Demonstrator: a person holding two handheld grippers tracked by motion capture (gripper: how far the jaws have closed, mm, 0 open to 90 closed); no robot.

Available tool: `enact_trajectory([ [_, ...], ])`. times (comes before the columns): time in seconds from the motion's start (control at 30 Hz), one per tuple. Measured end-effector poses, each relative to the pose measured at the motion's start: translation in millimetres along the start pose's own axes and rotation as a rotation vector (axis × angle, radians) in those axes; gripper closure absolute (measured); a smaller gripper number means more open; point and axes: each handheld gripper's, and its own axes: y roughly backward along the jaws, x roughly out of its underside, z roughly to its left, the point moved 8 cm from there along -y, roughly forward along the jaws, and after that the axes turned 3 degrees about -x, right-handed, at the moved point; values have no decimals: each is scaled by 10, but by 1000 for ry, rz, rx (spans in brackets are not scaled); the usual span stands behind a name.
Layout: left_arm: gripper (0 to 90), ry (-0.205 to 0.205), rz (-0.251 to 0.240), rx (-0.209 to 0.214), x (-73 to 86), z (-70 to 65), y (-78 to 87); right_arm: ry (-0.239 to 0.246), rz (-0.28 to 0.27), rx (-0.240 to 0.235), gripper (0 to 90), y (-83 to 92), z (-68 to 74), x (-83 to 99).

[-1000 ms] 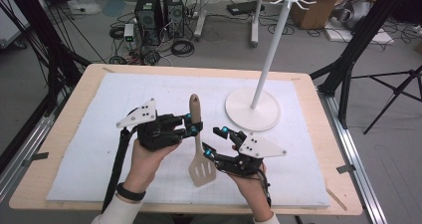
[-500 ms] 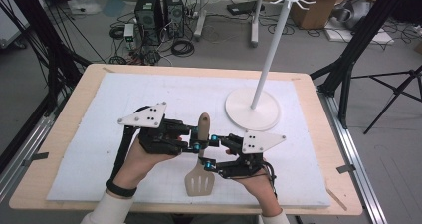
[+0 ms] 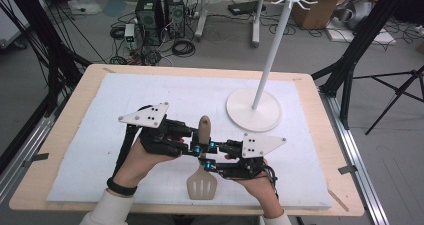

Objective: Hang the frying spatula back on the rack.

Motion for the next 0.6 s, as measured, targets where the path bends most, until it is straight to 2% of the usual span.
enact_trajectory([
  [0.17,753,0,6,5,9,-1,3,18,3,2,756,6,-1,-1],
  [0.3,749,-29,-2,-4,9,-19,-8,-1,3,-5,777,4,-7,3],
  [0.37,728,-16,-4,-12,1,-17,-7,14,1,9,780,5,-22,-2],
  [0.47,518,1,-5,-62,-10,27,23,17,13,25,782,14,-24,7],
  [0.6,390,-25,-30,-124,-16,34,127,10,-1,36,782,60,-59,-7],
])
